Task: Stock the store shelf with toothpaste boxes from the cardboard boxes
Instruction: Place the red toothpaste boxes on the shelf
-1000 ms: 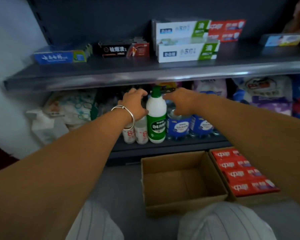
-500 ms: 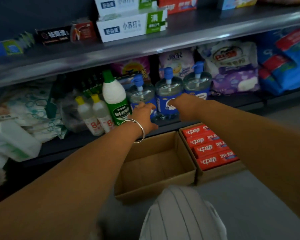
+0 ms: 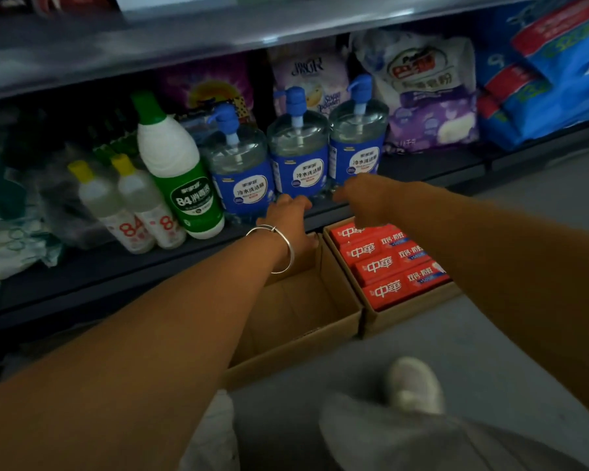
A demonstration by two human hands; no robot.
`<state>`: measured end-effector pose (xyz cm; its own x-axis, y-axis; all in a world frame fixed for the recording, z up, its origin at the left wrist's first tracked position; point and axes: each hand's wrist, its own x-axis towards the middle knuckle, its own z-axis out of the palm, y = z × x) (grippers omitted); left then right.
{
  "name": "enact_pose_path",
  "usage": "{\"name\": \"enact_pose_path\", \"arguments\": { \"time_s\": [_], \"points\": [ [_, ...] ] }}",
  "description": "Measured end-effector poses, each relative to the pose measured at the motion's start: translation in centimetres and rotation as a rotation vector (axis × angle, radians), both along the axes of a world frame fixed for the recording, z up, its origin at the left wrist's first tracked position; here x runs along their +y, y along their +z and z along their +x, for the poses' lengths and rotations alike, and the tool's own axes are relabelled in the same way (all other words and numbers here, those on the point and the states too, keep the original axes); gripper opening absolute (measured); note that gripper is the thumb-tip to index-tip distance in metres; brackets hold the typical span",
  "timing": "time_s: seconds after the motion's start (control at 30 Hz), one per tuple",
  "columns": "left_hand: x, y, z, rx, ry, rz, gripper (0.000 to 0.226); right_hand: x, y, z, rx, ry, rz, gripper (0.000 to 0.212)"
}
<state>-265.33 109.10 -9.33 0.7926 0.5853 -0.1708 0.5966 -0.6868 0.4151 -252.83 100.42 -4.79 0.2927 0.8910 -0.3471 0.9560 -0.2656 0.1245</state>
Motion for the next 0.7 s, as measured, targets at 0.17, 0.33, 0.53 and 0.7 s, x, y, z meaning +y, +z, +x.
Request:
{"name": "enact_pose_path", "arguments": {
  "time_s": [0.17,0.33,0.53,0.7],
  "points": [
    [-0.5,-3.2,4.7,0.043,-0.007,-0.053,0.069,-0.4,-4.3,4.5,0.033,-0.026,-0.05,0.037],
    [-0.7,-7.3,9.3,0.08,0.001,-0.102,0.067,-0.3,-8.4,9.6,0.048,-0.037,-0.098,0.03],
    [-0.2,-10.0,12.9,0.098,0.039,-0.117,0.066,0.2,-11.9,13.7,0.037,-0.006,-0.136,0.035],
    [-0.5,-11.3,14.2,0.12,0.073,-0.088,0.066,1.3,-13.3,16.2,0.071,0.028,-0.143,0.04]
  ]
}}
